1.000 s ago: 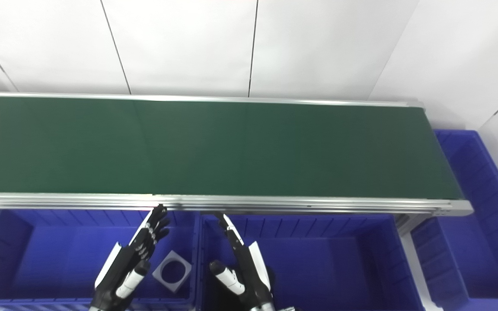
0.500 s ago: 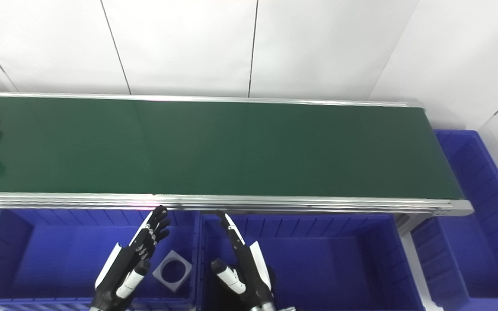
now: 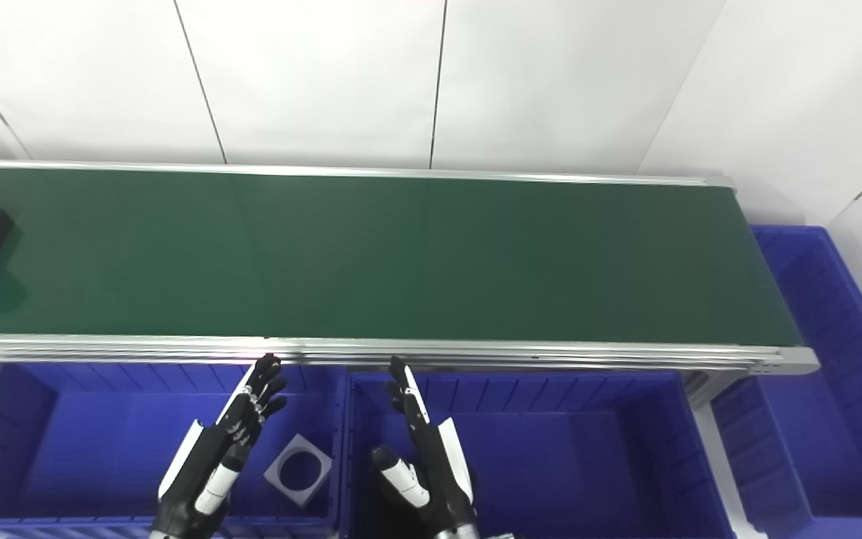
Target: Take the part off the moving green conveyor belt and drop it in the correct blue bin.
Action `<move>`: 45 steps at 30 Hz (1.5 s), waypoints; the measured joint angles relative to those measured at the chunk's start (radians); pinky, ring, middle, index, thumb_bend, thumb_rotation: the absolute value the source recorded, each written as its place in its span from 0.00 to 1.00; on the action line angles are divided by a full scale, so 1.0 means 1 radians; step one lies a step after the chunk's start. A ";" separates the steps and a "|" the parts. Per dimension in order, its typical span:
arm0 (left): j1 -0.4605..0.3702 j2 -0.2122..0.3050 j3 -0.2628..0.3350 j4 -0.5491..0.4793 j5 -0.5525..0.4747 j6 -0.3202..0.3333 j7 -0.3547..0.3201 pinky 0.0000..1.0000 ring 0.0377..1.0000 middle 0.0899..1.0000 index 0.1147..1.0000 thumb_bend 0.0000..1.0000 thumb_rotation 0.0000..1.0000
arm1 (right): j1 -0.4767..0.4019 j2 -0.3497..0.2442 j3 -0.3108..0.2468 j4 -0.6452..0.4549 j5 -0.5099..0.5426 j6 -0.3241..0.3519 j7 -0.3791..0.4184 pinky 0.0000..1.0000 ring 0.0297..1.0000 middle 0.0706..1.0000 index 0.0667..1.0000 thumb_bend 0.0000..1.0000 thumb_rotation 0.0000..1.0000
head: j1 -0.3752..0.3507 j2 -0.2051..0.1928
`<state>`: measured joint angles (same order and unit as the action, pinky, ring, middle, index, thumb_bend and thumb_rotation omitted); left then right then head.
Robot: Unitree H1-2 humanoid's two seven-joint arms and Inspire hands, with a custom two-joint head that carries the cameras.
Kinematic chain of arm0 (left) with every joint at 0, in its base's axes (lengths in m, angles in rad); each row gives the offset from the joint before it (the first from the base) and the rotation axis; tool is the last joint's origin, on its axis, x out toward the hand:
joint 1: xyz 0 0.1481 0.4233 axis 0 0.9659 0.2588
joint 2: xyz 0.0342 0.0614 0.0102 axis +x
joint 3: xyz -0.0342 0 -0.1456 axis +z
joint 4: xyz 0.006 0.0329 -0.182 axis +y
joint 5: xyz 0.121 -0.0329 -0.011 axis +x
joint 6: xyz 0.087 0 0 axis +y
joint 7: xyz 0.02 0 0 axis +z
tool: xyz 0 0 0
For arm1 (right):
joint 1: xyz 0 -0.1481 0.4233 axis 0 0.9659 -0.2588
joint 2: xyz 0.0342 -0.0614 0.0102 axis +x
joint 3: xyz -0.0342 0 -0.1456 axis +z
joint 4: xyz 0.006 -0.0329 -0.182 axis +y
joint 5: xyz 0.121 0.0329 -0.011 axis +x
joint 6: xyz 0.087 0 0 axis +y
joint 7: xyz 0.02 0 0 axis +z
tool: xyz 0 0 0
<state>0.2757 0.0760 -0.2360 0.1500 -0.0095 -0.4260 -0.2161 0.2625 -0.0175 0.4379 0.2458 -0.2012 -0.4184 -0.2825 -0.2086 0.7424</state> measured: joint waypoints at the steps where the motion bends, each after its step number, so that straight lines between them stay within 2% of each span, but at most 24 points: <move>1: 0.000 0.000 0.000 0.000 0.002 0.000 0.003 0.93 0.96 0.99 0.99 0.77 0.91 | 0.000 0.000 0.000 0.000 0.000 0.000 -0.003 0.90 0.92 0.96 0.98 0.91 1.00 | 0.000 0.000; 15: 0.000 0.000 -0.003 0.000 0.009 0.000 0.005 0.93 0.95 0.99 1.00 0.73 0.89 | 0.001 -0.003 0.005 -0.003 0.000 0.000 -0.009 0.89 0.92 0.96 0.97 0.89 0.98 | 0.003 -0.003; 31: 0.000 0.000 -0.003 0.000 0.015 0.000 0.005 0.92 0.95 0.98 0.98 0.76 0.89 | -0.001 -0.006 0.011 -0.003 0.003 0.000 -0.009 0.89 0.92 0.97 0.97 0.90 0.98 | 0.008 -0.011; 34: 0.001 -0.001 -0.003 0.000 0.014 0.000 0.005 0.93 0.96 0.99 0.99 0.76 0.89 | 0.000 -0.007 0.011 -0.003 0.003 0.000 -0.009 0.89 0.92 0.96 0.97 0.90 0.98 | 0.009 -0.015; 37: 0.001 -0.002 -0.004 0.000 0.014 0.000 0.005 0.93 0.96 0.99 0.99 0.77 0.88 | 0.001 -0.008 0.014 -0.003 0.004 0.000 -0.010 0.89 0.91 0.96 0.96 0.89 0.97 | 0.017 -0.047; 45: 0.003 -0.010 -0.004 0.002 0.014 0.000 0.005 0.92 0.96 0.98 0.99 0.77 0.87 | 0.001 -0.015 0.026 0.001 0.007 0.000 -0.013 0.92 0.92 0.96 0.96 0.90 0.97 | 0.018 -0.067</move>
<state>0.2791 0.0662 -0.2403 0.1524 0.0046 -0.4260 -0.2111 0.2639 -0.0322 0.4642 0.2468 -0.1942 -0.4184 -0.2952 -0.1902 0.6750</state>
